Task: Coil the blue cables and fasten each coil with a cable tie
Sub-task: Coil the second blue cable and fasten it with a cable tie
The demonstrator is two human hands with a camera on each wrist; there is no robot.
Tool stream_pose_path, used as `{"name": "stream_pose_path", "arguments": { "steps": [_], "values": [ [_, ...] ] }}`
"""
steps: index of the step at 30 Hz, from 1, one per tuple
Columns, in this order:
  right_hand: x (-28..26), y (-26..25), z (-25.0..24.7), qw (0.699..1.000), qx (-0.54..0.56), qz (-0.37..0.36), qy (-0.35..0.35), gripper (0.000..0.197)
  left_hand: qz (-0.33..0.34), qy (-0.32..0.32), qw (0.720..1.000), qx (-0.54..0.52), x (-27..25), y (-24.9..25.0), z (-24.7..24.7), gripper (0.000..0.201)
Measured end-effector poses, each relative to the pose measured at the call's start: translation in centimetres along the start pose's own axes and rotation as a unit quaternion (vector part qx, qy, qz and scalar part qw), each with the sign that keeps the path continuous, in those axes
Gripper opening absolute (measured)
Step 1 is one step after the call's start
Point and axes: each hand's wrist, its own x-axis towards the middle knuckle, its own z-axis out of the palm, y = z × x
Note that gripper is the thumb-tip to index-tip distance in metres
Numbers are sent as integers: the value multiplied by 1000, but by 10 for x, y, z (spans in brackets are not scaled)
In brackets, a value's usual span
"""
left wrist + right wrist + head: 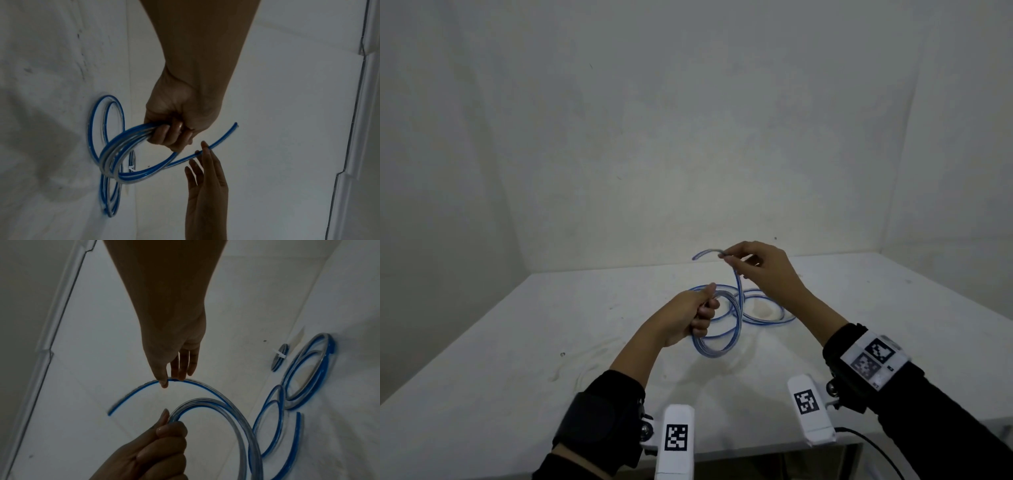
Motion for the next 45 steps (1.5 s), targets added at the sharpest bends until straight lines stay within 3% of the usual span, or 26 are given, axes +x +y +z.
{"name": "stream_pose_path", "arguments": {
  "steps": [4, 8, 15, 23, 26, 33, 36, 40, 45],
  "values": [
    [-1, -8, 1, 998, 3, -9, -56, 10, -22, -17, 999, -27, 1, 0, -1, 51],
    [-2, -16, 1, 995, 37, -9, -92, 10, -41, -80, 991, -95, 4, -3, -8, 72],
    [-4, -17, 0, 991, 43, -12, -128, 12, -30, -121, 983, -134, -1, 3, -10, 78],
    [-6, -16, 0, 983, 116, 15, -138, 13, 19, -151, 978, -141, -8, 5, -4, 63],
    [-5, -13, 0, 983, 129, 20, -128, 12, 36, -143, 982, -122, -10, 8, -4, 45],
    [-10, -17, -8, 975, 116, 16, -189, 17, 51, -152, 980, -118, -11, 8, -5, 29],
    [-11, -14, -12, 966, 138, 68, -206, 27, 67, -150, 977, -135, -12, 9, -4, 27],
    [-16, -10, -17, 936, 161, 209, -234, 43, 86, -154, 973, -146, -15, 10, -6, 22],
    [-18, -8, -17, 933, 211, 216, -196, 34, 84, -165, 972, -148, -14, 10, -6, 23]
  ]
}}
